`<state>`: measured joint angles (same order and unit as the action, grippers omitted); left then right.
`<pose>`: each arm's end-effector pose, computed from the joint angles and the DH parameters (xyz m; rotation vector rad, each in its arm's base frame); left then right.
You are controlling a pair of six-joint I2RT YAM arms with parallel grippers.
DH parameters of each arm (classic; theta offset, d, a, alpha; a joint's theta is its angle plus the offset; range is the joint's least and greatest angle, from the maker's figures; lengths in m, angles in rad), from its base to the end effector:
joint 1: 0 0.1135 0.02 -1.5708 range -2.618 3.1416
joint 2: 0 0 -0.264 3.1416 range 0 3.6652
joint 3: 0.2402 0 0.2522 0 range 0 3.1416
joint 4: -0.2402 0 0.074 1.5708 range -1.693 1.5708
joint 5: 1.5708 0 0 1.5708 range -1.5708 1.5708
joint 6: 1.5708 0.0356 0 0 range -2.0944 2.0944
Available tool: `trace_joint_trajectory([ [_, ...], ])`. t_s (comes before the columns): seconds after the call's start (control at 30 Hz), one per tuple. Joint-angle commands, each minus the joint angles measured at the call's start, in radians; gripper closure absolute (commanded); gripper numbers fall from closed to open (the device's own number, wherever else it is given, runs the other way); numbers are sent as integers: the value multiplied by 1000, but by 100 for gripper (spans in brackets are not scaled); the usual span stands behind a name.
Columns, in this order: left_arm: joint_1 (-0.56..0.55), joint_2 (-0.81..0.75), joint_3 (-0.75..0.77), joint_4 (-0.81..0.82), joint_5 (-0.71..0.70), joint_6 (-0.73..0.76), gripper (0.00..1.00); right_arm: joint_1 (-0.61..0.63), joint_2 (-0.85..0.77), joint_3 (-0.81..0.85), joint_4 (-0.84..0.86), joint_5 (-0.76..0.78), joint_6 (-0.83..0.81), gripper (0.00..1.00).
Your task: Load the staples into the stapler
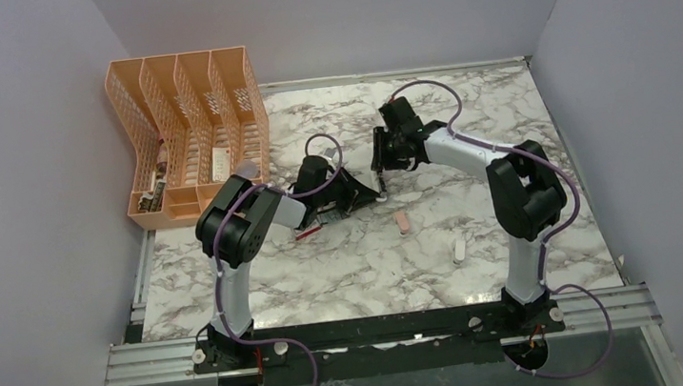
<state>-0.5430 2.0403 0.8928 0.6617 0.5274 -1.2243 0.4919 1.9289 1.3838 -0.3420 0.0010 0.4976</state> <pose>0.3224 -0.2155 0.1013 -0.4308 2.3766 -1.5193 0.3723 0.1994 0.2001 0.0076 2.5068 0.4224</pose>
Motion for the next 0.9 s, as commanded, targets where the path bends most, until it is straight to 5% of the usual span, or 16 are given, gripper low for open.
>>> trace_joint_trajectory([
  [0.0, 6, 13, 31, 16, 17, -29, 93, 7, 18, -12, -33, -20, -2, 59],
  [0.27, 6, 33, 4, 16, 5, 2, 92, 7, 30, 34, -16, 82, 6, 58],
  [0.6, 8, 39, -12, 15, -16, 28, 87, 7, 36, 47, 34, 123, 31, 44],
  [0.87, 11, 35, -33, 2, -54, 59, 82, 7, 55, 58, 81, 126, 6, 46],
])
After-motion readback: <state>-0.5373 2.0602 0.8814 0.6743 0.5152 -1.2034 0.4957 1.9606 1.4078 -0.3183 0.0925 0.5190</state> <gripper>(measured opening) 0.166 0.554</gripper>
